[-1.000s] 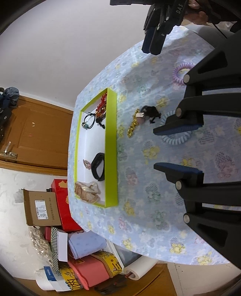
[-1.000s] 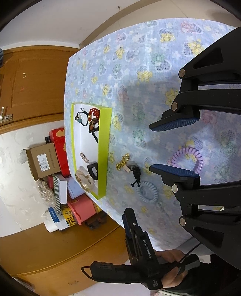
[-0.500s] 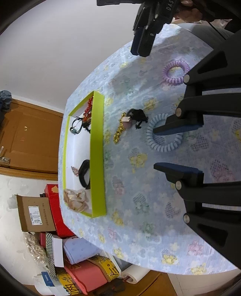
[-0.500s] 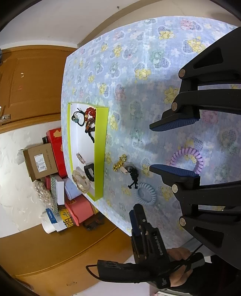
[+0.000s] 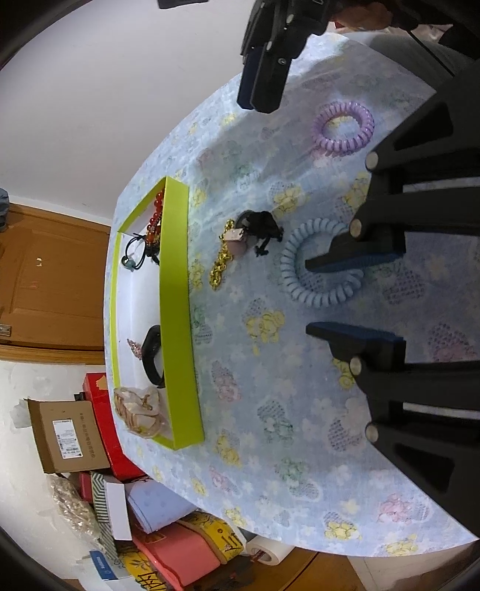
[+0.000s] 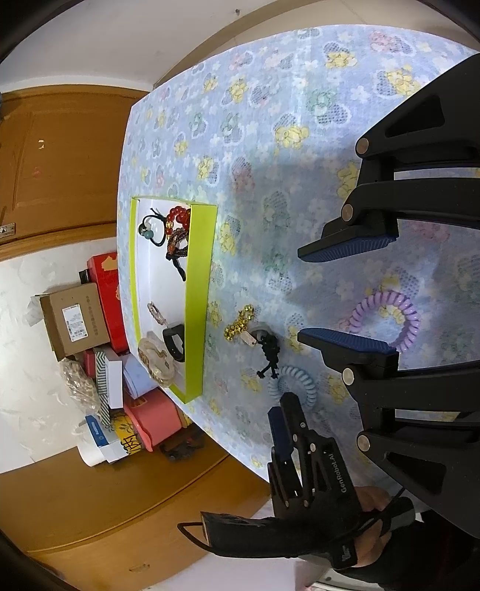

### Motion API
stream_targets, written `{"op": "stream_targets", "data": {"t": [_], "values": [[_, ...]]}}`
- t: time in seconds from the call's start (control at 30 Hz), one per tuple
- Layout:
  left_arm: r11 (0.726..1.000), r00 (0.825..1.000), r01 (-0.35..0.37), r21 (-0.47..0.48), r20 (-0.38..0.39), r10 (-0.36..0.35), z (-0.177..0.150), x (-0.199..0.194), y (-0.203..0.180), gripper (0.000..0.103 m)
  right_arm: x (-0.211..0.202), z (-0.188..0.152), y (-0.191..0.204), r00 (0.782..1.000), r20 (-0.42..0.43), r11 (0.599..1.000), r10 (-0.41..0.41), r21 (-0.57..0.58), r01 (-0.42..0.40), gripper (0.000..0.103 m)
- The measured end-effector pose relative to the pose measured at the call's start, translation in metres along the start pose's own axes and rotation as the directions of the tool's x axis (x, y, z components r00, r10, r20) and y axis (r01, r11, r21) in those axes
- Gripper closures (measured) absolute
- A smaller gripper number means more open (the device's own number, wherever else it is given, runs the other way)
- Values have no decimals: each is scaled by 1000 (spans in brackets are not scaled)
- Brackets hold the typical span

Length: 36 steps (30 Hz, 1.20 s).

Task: Organize jewelry
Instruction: 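Move both open tools back over the remaining items on the tablecloth, then grasp the blue coil hair tie with the left tool while the right tool grasps the black hair tie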

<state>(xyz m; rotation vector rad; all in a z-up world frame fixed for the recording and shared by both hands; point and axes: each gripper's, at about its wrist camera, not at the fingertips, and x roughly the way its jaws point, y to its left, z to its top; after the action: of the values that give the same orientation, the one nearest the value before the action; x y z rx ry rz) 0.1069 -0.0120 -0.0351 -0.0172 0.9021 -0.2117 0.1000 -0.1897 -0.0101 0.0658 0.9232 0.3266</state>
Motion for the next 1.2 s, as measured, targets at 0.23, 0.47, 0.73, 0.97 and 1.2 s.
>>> {"op": "stream_targets", "data": {"t": [0.23, 0.47, 0.73, 0.97, 1.2], "values": [[999, 999, -40, 30, 15, 40, -1, 0, -1, 93, 10, 7, 4, 1000, -9, 1000, 7, -6, -7, 65], [1000, 1000, -16, -3, 26, 16, -3, -3, 6, 94, 19, 12, 4, 1000, -16, 1000, 11, -4, -11, 65], [999, 998, -14, -50, 54, 16, -3, -12, 20, 94, 38, 24, 12, 999, -32, 1000, 25, -7, -25, 65], [995, 997, -21, -94, 66, 27, -4, -16, 39, 94, 66, 33, 22, 996, -70, 999, 53, 1, -53, 65], [992, 998, -13, -125, 64, 21, -7, -14, 54, 94, 84, 38, 28, 994, -92, 998, 64, 12, -63, 73]]}}
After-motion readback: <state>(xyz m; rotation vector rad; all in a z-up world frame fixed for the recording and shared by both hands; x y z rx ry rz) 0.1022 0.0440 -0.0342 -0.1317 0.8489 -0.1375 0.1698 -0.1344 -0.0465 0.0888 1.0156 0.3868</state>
